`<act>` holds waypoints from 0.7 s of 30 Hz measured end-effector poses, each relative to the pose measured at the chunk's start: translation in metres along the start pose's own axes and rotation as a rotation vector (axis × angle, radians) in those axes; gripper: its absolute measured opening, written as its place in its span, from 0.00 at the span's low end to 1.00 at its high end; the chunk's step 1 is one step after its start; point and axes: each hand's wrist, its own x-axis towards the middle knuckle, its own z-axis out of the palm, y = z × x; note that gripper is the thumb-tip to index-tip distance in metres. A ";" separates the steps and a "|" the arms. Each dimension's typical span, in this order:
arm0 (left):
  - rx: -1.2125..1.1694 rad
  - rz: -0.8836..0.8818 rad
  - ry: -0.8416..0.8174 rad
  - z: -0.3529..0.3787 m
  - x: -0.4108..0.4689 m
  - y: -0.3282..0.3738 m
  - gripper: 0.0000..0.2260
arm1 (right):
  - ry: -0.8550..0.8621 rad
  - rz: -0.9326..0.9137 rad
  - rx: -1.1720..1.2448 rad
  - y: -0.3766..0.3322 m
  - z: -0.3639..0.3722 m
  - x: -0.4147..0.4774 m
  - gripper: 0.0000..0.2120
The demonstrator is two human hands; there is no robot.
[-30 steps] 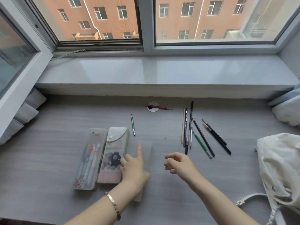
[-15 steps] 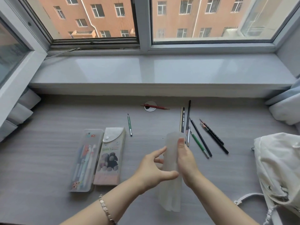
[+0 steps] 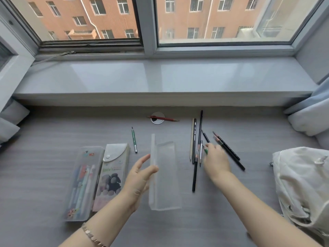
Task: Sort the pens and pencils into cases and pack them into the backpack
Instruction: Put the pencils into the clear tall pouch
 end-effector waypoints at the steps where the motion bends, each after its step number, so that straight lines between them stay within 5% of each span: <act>1: 0.020 0.022 0.021 -0.002 0.001 0.001 0.17 | -0.040 0.003 -0.105 0.000 0.002 0.003 0.14; 6: 0.073 0.041 0.055 -0.009 0.001 0.002 0.17 | -0.080 -0.020 -0.175 -0.001 0.004 0.011 0.10; 10: 0.093 0.035 0.059 -0.012 0.000 0.000 0.16 | -0.114 -0.376 -0.245 0.004 -0.010 0.030 0.14; 14: 0.097 0.019 0.056 -0.011 -0.001 0.000 0.16 | -0.298 -0.684 -0.585 0.013 -0.019 0.042 0.18; 21: 0.101 0.000 0.047 -0.009 -0.006 -0.006 0.16 | -0.418 -1.129 -0.839 0.016 -0.034 0.045 0.10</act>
